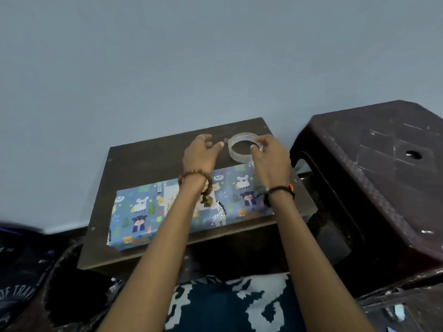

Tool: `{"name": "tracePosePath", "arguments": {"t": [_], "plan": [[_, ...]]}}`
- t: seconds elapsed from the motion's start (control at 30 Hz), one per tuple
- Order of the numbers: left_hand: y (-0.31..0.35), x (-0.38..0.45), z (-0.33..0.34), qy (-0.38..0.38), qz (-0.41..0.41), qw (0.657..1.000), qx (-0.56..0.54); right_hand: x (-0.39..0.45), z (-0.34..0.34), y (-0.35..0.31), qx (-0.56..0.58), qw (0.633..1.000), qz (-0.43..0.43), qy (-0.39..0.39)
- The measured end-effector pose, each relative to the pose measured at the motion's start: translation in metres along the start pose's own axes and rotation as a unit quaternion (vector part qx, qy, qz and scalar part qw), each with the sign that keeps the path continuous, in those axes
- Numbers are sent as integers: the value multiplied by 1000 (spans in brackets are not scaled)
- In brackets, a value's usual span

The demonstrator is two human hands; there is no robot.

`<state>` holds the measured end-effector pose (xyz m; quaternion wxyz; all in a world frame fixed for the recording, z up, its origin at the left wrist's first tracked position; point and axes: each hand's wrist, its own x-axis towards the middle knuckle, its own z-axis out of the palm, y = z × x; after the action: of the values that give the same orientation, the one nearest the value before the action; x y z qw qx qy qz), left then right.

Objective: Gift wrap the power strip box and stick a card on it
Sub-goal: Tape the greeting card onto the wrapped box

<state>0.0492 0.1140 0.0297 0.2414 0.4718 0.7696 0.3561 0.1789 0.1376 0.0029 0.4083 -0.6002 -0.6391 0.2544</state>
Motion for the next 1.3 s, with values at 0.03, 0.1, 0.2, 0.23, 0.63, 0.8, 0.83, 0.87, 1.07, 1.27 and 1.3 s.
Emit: {"name": "tracePosePath", "arguments": {"t": [0.03,0.1,0.2,0.23,0.63,0.8,0.83,0.87,1.07,1.27,1.3], "plan": [[2,17,6,-45,-44,998,-28,12,3,4,-4,1000,26,-8],[2,46,22,-100,-126,984,-81,31,9,13,7,997,75,-33],[0,68,43,-107,-190,967,-131,44,16,22,24,990,126,-64],[-1,72,49,-97,-195,965,-144,46,16,25,24,988,134,-70],[-14,61,51,-49,-166,924,-340,40,13,39,31,990,120,-61],[-16,60,43,-75,-150,931,-326,37,13,37,41,990,126,-43],[-18,61,41,-81,-129,942,-300,38,14,37,38,991,126,-38],[-20,62,40,-84,-97,959,-253,38,15,36,36,991,125,-36],[-22,68,39,-63,64,996,-7,39,21,34,21,993,110,-34],[-27,76,25,-17,162,950,267,36,20,33,22,994,105,-36],[-35,80,16,-3,161,935,316,37,19,34,13,994,104,-31]]}}
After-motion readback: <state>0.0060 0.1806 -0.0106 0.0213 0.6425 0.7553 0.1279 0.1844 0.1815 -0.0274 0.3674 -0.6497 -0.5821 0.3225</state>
